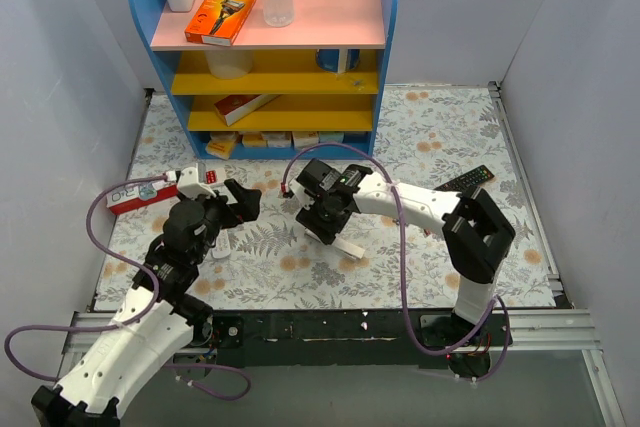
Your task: Load the batteries into the remote control
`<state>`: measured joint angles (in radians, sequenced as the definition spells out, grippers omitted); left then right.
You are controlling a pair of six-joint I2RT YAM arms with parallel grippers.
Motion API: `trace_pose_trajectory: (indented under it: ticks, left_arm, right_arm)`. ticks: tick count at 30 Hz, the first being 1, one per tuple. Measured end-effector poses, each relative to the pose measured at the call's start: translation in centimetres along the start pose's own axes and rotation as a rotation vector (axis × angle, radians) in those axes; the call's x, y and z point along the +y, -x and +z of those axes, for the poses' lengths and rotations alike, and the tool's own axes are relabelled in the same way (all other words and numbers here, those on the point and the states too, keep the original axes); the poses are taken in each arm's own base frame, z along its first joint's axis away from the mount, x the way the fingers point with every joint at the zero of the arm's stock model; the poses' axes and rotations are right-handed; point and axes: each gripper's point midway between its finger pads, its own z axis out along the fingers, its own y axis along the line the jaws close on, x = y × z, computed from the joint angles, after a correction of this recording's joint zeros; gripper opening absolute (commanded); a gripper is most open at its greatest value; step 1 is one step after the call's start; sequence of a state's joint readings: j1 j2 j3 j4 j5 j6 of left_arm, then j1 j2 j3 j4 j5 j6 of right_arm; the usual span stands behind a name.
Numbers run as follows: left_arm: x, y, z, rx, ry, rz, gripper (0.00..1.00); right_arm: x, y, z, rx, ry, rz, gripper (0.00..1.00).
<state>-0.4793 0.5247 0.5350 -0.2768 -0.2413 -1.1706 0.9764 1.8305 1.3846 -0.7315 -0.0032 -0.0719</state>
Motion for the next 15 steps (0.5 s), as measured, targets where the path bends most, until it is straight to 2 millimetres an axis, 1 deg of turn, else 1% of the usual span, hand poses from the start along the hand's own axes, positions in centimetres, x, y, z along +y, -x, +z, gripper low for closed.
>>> trace_pose_trajectory:
  ticks: [2, 4, 7, 10, 12, 15]
  left_arm:
    - [-0.4, -1.3, 0.5, 0.053, -0.019, -0.021, 0.98]
    - [-0.8, -3.0, 1.0, 0.115, -0.038, -0.044, 0.98]
    - [-1.1, -6.1, 1.9, 0.231, -0.063, -0.074, 0.98]
    - [-1.7, -9.8, 2.8, 0.384, -0.091, -0.108, 0.98]
    - [-2.2, -11.6, 3.2, 0.461, -0.113, -0.126, 0.97]
    - [-2.6, -14.0, 3.7, 0.561, -0.138, -0.146, 0.93]
  right_arm:
    - [0.1, 0.5, -0.9, -0.034, -0.002, 0.008, 0.59]
    - [0.1, 1.0, -1.9, -0.076, -0.006, 0.018, 0.55]
    - [-0.3, 1.3, -3.2, -0.144, -0.012, 0.055, 0.51]
    - [-1.4, -0.1, -3.9, -0.189, -0.018, 0.137, 0.50]
    - [-2.1, -1.5, -3.9, -0.199, -0.021, 0.190, 0.49]
    - [-2.8, -3.1, -3.6, -0.217, -0.024, 0.249, 0.48]
